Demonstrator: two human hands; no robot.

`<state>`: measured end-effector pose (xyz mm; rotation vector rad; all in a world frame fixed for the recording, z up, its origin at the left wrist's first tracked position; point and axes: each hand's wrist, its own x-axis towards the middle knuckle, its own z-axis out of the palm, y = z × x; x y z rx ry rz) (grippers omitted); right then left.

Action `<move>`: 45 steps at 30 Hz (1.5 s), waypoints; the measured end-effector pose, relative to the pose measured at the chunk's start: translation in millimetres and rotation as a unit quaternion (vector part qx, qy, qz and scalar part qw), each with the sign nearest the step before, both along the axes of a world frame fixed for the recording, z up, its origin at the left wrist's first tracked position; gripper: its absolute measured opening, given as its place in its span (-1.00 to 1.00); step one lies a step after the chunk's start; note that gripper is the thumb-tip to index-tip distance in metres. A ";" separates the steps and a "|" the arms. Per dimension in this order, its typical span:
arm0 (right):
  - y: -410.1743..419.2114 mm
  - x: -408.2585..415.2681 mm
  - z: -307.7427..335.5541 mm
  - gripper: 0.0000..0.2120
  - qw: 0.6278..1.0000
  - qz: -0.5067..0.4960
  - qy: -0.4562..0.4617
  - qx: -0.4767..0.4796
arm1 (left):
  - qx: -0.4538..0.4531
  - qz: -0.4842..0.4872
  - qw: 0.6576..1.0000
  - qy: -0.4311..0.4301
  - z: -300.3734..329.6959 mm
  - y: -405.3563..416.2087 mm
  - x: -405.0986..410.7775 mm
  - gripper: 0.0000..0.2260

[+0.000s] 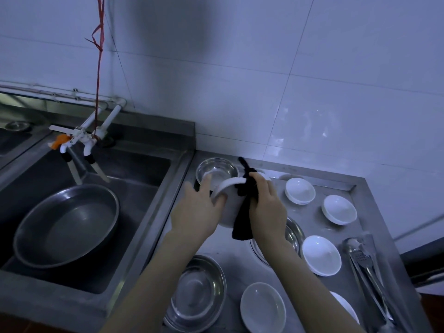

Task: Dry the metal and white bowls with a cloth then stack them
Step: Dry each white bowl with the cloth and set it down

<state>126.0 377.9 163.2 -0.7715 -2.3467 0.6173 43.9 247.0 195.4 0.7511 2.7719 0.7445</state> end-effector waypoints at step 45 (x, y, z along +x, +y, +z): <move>-11.7 -3.7 36.6 -0.69 0.848 0.151 0.122 -0.494 | 0.586 0.031 0.629 -0.511 1.5 -9.8 -2.1 -0.63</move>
